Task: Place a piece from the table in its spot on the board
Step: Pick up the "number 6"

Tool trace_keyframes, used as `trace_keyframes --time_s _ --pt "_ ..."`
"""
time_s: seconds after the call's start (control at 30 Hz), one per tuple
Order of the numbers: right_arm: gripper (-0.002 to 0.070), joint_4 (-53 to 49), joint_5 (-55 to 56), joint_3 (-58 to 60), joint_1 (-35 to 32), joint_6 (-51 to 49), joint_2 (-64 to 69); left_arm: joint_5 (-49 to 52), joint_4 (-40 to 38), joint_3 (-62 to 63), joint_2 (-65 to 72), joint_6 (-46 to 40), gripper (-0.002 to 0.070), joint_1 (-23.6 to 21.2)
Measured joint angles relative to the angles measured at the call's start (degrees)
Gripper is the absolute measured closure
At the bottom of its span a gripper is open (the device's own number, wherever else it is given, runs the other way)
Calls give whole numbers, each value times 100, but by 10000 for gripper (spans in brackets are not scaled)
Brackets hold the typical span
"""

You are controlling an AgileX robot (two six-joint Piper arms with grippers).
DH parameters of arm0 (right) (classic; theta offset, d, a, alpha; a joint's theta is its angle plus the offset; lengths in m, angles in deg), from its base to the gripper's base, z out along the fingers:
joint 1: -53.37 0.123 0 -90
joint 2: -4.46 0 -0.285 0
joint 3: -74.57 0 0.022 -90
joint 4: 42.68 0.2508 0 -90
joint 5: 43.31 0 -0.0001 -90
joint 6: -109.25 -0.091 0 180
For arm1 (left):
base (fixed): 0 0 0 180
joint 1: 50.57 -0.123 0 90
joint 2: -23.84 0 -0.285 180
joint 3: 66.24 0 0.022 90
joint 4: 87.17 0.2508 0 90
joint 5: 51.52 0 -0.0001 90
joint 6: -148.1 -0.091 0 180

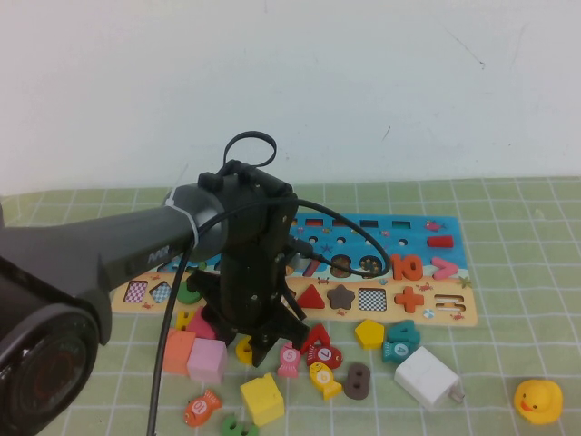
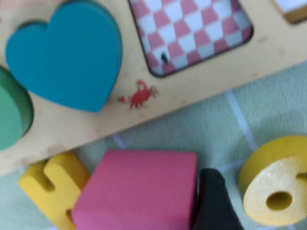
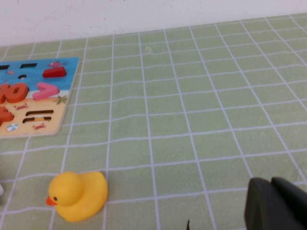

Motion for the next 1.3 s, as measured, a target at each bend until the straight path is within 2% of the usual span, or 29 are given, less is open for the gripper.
trace_keyframes --time_s 0.57,0.63,0.73,1.0,1.3 --pt "678 0 0 0 0 0 0 19 -60 -169 -76 -286 312 0" --pt "678 0 0 0 0 0 0 -22 -72 -169 -76 -298 331 0" --pt "678 0 0 0 0 0 0 -111 -100 -169 -76 -298 425 0" --pt "678 -4 0 0 0 0 0 -263 -109 -172 -182 -339 424 0" --pt "678 -4 0 0 0 0 0 -642 -241 173 -624 425 424 0"
